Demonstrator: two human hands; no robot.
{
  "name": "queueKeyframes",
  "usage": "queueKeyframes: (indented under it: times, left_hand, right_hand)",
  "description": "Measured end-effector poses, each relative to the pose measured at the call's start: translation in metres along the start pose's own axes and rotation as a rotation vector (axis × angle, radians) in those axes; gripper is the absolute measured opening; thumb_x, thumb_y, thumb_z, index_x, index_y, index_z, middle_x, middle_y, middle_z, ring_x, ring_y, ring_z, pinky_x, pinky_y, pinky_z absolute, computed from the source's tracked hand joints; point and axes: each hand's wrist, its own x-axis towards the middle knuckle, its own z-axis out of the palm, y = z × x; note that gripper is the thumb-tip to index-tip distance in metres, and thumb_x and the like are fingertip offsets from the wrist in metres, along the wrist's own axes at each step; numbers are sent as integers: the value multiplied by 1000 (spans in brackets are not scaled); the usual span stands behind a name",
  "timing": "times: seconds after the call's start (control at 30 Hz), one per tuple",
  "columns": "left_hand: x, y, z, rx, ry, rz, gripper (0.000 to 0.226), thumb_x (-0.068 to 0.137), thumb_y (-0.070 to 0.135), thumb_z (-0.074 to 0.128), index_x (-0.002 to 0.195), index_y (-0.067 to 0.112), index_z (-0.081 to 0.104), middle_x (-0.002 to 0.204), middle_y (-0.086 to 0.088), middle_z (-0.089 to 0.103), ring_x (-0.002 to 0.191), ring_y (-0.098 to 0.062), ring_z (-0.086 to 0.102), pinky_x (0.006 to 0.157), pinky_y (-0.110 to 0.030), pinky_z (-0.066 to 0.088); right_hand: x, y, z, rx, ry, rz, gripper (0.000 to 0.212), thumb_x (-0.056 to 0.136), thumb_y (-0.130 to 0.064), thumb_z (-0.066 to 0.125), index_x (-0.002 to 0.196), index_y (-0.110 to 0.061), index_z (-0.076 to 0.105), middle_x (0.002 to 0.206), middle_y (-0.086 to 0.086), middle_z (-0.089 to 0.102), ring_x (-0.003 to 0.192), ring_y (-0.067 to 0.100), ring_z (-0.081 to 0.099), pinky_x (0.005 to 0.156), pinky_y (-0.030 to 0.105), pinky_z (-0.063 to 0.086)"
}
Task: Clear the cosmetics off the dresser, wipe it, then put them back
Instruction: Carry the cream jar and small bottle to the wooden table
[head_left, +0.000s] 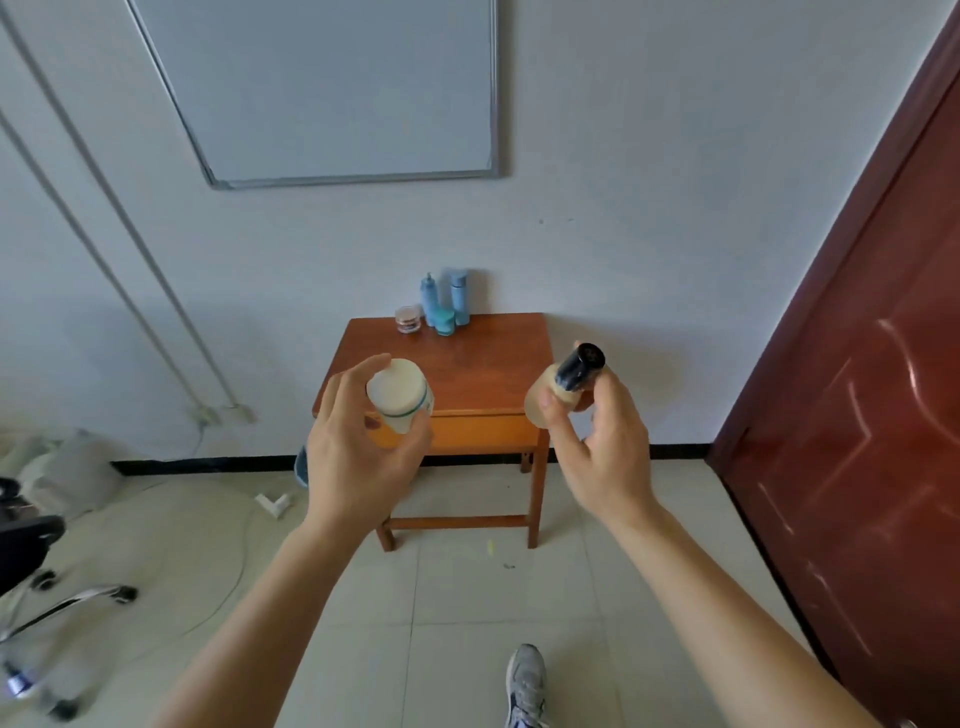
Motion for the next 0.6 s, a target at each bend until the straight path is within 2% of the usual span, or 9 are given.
queueKeyframes:
  times: [0.07, 0.17, 0.3, 0.4, 0.5, 0.6]
  left_hand:
    - [35, -25, 21, 12, 2, -10, 55, 76, 29, 79, 124, 31, 52, 114, 14, 56, 83, -9, 61, 72, -38, 55]
    - [97, -53, 62, 42, 0, 3, 55, 75, 30, 80, 123, 30, 53, 109, 19, 55, 81, -8, 62, 70, -30, 54]
    - [191, -71, 107, 45, -53, 15, 55, 77, 35, 78, 125, 31, 51, 108, 27, 51, 87, -5, 60, 70, -19, 47]
    - [251, -85, 125, 53, -62, 37, 56, 78, 33, 78, 127, 27, 52, 116, 14, 53, 91, -6, 59, 73, -27, 52]
    - [293, -109, 134, 88, -57, 21, 57, 77, 34, 76, 128, 26, 52, 119, 13, 54, 96, -2, 56, 76, -31, 54]
    - [332, -148, 146, 132, -72, 0, 59, 77, 32, 76, 130, 26, 50, 120, 12, 54, 96, -5, 56, 77, -34, 54]
  right_hand:
    - [28, 28, 32, 1, -2, 13, 22, 98, -38, 57, 115, -24, 53, 99, -14, 57, 91, 6, 57, 76, 22, 48]
    - [85, 70, 75, 3, 1, 9, 30, 98, -44, 52, 114, -19, 56, 98, -13, 57, 89, 3, 56, 74, 17, 45]
    - [172, 113, 120, 31, -3, 40, 31, 98, -46, 53, 114, -19, 56, 98, -11, 59, 88, 7, 57, 73, 22, 48]
    - [228, 134, 154, 78, -12, 53, 27, 99, -43, 54, 115, -21, 55, 98, -11, 59, 88, 7, 58, 72, 25, 49]
    - [269, 151, 192, 82, -58, 65, 29, 99, -44, 54, 116, -21, 54, 97, -11, 59, 87, 8, 59, 69, 28, 51]
    - [303, 171, 232, 49, -117, 53, 30, 99, -42, 56, 119, -20, 54, 97, -11, 58, 81, 5, 57, 63, 17, 46]
